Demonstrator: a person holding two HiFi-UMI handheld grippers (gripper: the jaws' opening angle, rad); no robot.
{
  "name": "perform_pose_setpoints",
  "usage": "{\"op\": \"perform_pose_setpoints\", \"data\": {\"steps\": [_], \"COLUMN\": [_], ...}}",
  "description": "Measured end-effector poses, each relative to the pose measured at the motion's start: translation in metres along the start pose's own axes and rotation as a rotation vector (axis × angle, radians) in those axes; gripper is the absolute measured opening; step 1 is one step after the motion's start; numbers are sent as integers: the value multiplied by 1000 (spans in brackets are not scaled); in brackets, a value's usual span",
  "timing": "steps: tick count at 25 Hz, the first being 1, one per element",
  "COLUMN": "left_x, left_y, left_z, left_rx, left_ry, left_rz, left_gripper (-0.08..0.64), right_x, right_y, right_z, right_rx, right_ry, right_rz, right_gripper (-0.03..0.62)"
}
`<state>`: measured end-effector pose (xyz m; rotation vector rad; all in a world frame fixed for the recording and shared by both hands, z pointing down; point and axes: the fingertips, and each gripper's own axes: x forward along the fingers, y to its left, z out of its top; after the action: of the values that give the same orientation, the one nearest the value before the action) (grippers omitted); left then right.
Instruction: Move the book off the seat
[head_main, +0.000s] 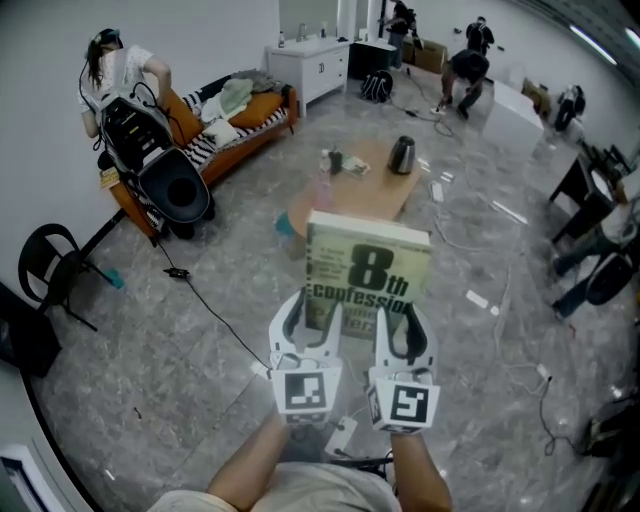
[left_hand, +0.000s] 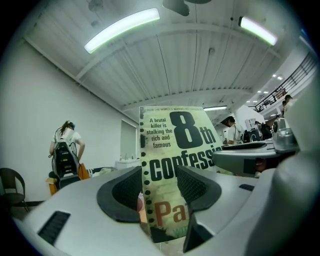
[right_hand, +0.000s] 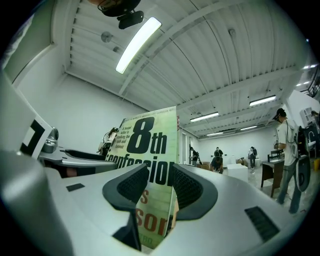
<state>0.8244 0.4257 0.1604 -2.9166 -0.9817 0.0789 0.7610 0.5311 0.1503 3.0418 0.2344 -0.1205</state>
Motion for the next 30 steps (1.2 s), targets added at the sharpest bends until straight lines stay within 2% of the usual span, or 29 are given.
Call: {"op": "perform_pose_setpoints", "data": {"steps": [10, 17, 30], "left_x": [82, 121, 261], "left_y": [48, 68, 38], "left_z": [-20, -34, -102], "left_rx": [-1, -2, 19], "left_ry": [16, 38, 153], "left_rz": [-41, -58, -53], "left_gripper": [227, 227, 227], "right_x": [91, 132, 242], "right_y": [8, 10, -75], "right_z": [-21, -37, -121], "right_rx": [-2, 11, 64], "right_ry": [19, 39, 117], "right_rz": [-26, -39, -19], "right_gripper": [164, 164, 164]}}
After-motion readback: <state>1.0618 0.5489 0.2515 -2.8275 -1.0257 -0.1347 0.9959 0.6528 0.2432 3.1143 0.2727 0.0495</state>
